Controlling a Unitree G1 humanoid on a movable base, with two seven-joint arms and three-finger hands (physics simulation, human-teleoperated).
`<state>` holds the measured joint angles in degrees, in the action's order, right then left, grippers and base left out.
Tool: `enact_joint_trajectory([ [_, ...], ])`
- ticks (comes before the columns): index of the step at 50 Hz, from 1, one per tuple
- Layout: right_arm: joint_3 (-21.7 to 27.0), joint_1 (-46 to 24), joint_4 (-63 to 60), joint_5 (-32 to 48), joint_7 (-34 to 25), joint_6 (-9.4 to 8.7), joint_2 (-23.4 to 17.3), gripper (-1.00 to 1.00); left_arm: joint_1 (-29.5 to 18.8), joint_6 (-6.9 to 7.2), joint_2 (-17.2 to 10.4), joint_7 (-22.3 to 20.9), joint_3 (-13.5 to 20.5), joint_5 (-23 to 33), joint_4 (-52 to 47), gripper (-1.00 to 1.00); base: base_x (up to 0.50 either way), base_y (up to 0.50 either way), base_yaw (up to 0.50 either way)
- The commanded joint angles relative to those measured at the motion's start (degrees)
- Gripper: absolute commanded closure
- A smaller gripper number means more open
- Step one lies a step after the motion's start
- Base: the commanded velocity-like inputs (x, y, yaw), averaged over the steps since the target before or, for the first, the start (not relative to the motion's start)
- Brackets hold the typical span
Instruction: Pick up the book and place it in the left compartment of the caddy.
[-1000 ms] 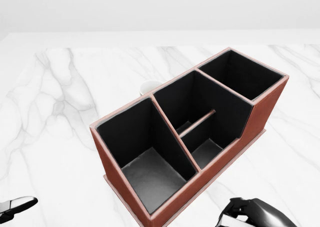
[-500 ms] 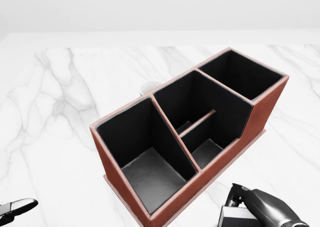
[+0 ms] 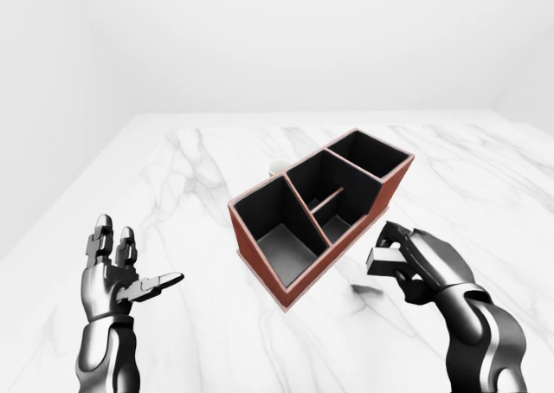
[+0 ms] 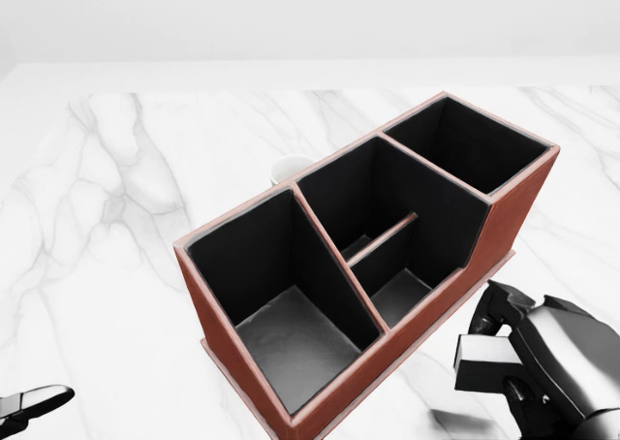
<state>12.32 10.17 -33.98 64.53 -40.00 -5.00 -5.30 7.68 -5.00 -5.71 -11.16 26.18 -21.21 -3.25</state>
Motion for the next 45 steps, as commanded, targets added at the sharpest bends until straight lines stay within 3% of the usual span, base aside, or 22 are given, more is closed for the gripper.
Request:
enact_joint_trajectory([
  [1, 1.33, -2.12, -9.56, 3.66, 0.00, 0.00, 1.37, 1.00, -0.04, 0.00, 0.15, 0.25, -0.40, 0.36, -0.43, -1.00, 0.00, 0.00, 0.00],
  [35, -6.87, -12.79, -23.03, 16.67, 0.00, 0.00, 4.39, 1.00, 0.46, 0.00, 0.33, 0.26, -0.09, 0.45, -1.02, -1.00, 0.00, 0.00, 0.00],
  [40, -10.51, -12.11, -23.97, 15.31, 0.00, 0.00, 2.62, 1.00, 0.19, 0.00, 0.30, 0.23, 0.02, 0.57, -0.37, -1.00, 0.00, 0.00, 0.00],
  [45, -16.17, -13.15, -25.28, 12.90, 0.00, 0.00, -4.32, 1.00, 0.29, 0.00, 0.30, 0.47, -0.21, 0.72, -0.54, -1.00, 0.00, 0.00, 0.00],
])
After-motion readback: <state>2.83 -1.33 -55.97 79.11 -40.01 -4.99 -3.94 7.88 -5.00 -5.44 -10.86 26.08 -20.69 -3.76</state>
